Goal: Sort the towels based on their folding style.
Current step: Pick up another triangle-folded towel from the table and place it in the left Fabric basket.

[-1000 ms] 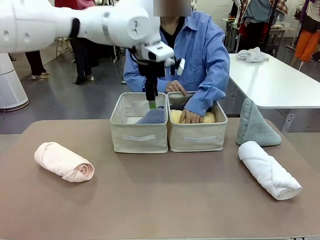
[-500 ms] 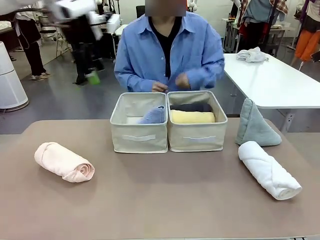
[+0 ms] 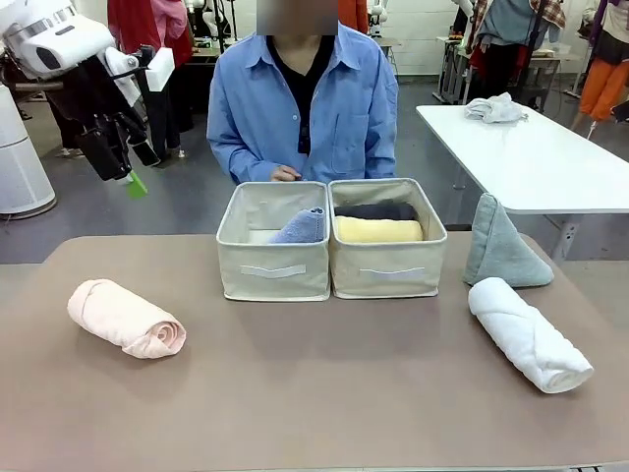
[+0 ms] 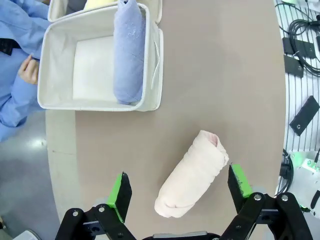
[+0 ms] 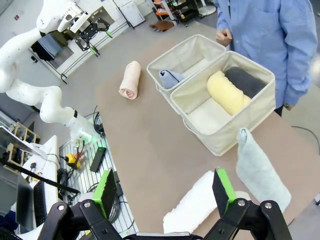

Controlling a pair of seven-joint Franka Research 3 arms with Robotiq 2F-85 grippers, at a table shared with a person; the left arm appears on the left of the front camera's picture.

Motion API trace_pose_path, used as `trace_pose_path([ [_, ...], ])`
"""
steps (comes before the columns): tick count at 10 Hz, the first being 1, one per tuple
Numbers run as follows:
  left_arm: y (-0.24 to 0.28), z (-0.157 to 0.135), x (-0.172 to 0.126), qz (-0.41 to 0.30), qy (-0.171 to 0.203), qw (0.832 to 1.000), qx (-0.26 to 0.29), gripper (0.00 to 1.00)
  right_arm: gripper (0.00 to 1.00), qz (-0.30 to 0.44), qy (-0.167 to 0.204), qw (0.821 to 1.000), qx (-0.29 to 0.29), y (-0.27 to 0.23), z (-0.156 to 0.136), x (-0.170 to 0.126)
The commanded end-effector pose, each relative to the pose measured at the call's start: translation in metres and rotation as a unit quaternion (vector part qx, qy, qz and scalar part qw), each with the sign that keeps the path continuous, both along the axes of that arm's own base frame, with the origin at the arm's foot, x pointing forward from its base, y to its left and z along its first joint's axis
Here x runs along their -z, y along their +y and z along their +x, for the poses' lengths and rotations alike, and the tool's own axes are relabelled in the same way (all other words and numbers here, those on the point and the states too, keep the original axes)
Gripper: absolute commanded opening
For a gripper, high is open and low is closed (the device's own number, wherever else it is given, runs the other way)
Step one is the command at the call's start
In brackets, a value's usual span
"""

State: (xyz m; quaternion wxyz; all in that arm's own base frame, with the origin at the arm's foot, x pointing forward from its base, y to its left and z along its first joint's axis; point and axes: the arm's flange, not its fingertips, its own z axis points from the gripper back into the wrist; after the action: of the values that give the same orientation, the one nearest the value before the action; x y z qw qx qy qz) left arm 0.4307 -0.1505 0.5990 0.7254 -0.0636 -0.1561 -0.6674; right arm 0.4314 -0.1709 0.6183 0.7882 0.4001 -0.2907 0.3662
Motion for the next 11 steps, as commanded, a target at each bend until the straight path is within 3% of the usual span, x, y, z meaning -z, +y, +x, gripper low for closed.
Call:
trace_pose_path([
  [1,0.001,0.007,-0.005,0.002,0.005,1.0,-0.001,1.0,1.0,0.01,-0.004,1.0,0.001,0.001,-0.001,-0.001],
  [3,0.0,0.002,-0.001,-0.001,0.001,1.0,0.0,1.0,1.0,0.01,-0.004,1.0,0.001,0.001,-0.001,-0.001],
  [5,0.062,0.026,-0.006,-0.128,0.015,0.992,0.015,1.0,1.0,0.01,-0.004,1.0,0.001,0.001,-0.001,-0.001],
  [8,0.165,0.027,-0.009,-0.266,0.002,0.963,0.036,1.0,1.0,0.01,-0.004,1.0,0.001,0.001,-0.001,-0.001],
  [11,0.252,0.004,0.005,-0.351,0.02,0.936,0.028,1.0,1.0,0.01,-0.004,1.0,0.001,0.001,-0.001,-0.001],
])
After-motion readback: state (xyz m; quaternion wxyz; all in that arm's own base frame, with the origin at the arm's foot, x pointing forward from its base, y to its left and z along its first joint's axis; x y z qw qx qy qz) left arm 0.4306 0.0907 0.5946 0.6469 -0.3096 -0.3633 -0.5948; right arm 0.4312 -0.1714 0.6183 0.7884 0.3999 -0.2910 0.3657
